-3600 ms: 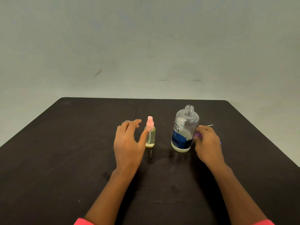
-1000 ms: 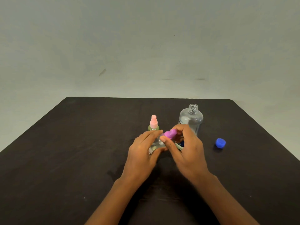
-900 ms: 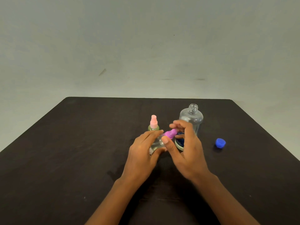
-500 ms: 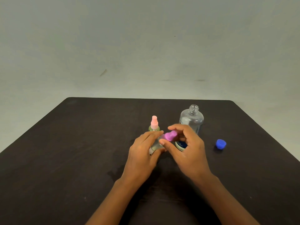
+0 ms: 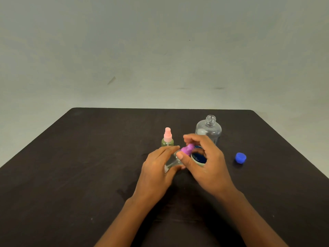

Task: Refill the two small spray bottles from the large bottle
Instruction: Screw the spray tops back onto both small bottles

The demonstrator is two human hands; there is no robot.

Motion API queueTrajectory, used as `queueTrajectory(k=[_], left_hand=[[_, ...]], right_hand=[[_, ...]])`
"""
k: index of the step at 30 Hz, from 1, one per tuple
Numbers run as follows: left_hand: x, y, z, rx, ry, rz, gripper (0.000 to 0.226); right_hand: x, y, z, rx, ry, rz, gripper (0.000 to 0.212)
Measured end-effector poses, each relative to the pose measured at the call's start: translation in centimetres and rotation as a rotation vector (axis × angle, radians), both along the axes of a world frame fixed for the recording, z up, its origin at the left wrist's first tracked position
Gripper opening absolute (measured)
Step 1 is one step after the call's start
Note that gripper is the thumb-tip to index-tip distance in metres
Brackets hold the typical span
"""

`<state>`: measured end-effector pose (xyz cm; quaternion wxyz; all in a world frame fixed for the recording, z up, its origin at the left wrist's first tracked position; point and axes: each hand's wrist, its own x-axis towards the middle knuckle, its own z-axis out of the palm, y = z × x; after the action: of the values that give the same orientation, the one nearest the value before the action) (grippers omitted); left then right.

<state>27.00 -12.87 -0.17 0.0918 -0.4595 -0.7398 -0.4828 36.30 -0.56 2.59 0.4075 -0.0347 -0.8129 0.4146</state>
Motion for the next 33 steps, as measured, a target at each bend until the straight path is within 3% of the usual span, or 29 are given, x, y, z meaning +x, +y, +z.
queueTrajectory(k=[3,6,14,22,28,33], left_hand=[[-0.1,-0.1,0.1,0.011,0.009,0.009,0.049],[-0.3,-0.2,0.0,0.026,0.006,0.022,0.046],[-0.6,-0.1,-0.4,0.04,0.043,0.033,0.042],[-0.3,-0.3,-0.1,0.063,0.093,0.108,0.044],[-1.1,-0.9,0.6,0.078,0.032,0.152,0.041],[-3.1,-2.2,1.4,0.177,-0.184,0.346,0.039]], right_hand=[[0.1,-0.1,0.2,0.03,-0.004,0.127,0.039],[0.0,-0.1,0.1,0.103,0.01,0.108,0.033],[-0.2,-0.4,0.0,0.025,-0.02,0.066,0.027],[-0.5,-1.5,-0.2,-0.095,0.022,-0.002,0.032],[-0.4,-2.0,0.0,-0.104,0.08,-0.036,0.05],[0.3,0.7,0.8,-0.094,0.285,-0.377,0.037]])
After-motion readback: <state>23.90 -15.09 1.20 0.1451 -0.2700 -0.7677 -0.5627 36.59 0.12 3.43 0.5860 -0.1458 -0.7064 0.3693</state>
